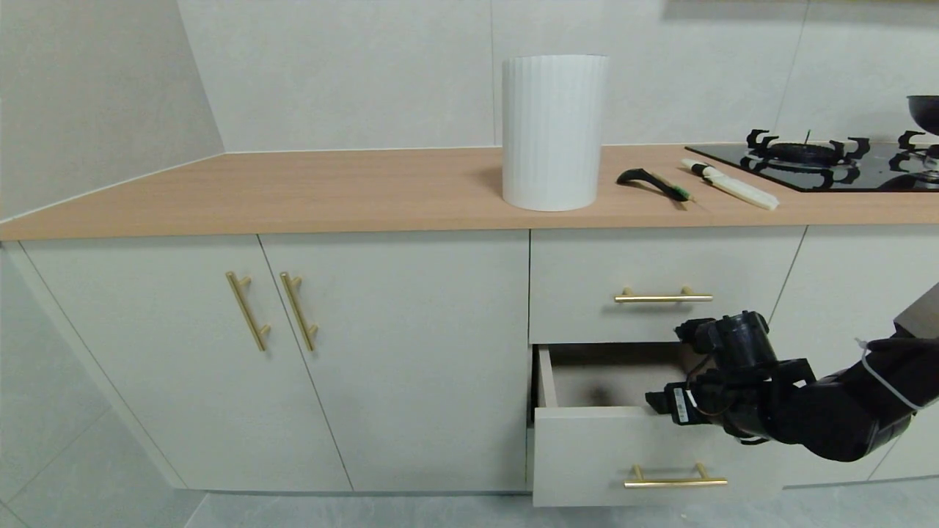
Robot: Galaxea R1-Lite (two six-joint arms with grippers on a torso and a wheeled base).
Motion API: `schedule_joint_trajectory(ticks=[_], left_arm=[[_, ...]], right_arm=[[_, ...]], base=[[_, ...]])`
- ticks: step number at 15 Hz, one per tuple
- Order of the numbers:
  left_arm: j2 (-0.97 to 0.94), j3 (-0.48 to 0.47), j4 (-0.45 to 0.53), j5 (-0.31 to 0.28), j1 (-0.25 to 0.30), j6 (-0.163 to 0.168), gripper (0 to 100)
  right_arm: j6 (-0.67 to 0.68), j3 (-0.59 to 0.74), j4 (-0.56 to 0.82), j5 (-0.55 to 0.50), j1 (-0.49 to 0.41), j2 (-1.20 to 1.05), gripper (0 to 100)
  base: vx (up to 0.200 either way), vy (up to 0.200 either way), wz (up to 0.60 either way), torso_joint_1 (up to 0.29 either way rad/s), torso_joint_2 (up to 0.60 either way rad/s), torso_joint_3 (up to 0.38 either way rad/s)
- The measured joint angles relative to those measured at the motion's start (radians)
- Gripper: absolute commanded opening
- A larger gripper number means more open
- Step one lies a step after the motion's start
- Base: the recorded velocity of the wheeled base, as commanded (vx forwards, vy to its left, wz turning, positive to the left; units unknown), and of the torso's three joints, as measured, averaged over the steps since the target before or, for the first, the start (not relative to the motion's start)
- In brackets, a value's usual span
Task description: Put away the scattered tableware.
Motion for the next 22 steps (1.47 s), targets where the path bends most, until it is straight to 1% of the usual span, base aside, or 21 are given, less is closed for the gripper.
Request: schedule_joint_trajectory(ticks=[2,4,6,9,11,15,16,18,20,22], left_arm=[[0.000,0.000,0.000,0.000,-0.001,0.000,100],[0.000,0.000,0.000,0.000,-0.001,0.000,100],[0.000,0.000,0.000,0.000,0.000,0.000,100],[0.000,0.000,0.000,0.000,0.000,0.000,100],[0.000,0.000,0.000,0.000,0.000,0.000,100],[0.000,0.000,0.000,0.000,-0.001,0.000,100],[0.000,0.000,0.000,0.000,-0.001,0.000,100],[0.000,0.000,0.000,0.000,-0.001,0.000,100],[0.000,0.000,0.000,0.000,-0.001,0.000,100],[0.000,0.000,0.000,0.000,-0.001,0.000,100]], right_arm=[[-0.021,-0.001,0.056,0.023,0.000,-0.023,100],[-0.029,-0.007,0.188,0.067,0.000,-0.071,100],[-0.042,-0.014,0.282,0.104,0.006,-0.117,100],[-0.095,-0.018,0.389,0.114,0.018,-0.170,100],[-0.103,-0.017,0.426,0.116,0.030,-0.187,100],[-0.171,-0.012,0.561,0.117,0.054,-0.215,100],[-0.195,-0.012,0.613,0.127,0.058,-0.224,100],[-0.262,-0.013,0.726,0.175,0.066,-0.253,100],[-0.320,-0.014,0.806,0.240,0.070,-0.283,100],[-0.339,-0.013,0.858,0.248,0.081,-0.302,100]], base=[[0.000,0.000,0.00,0.000,0.00,0.000],[0.000,0.000,0.00,0.000,0.00,0.000],[0.000,0.000,0.00,0.000,0.00,0.000],[0.000,0.000,0.00,0.000,0.00,0.000],[0.000,0.000,0.00,0.000,0.00,0.000],[0.000,0.000,0.00,0.000,0.00,0.000],[0.000,0.000,0.00,0.000,0.00,0.000],[0.000,0.000,0.00,0.000,0.00,0.000],[0.000,0.000,0.00,0.000,0.00,0.000],[0.000,0.000,0.00,0.000,0.00,0.000]])
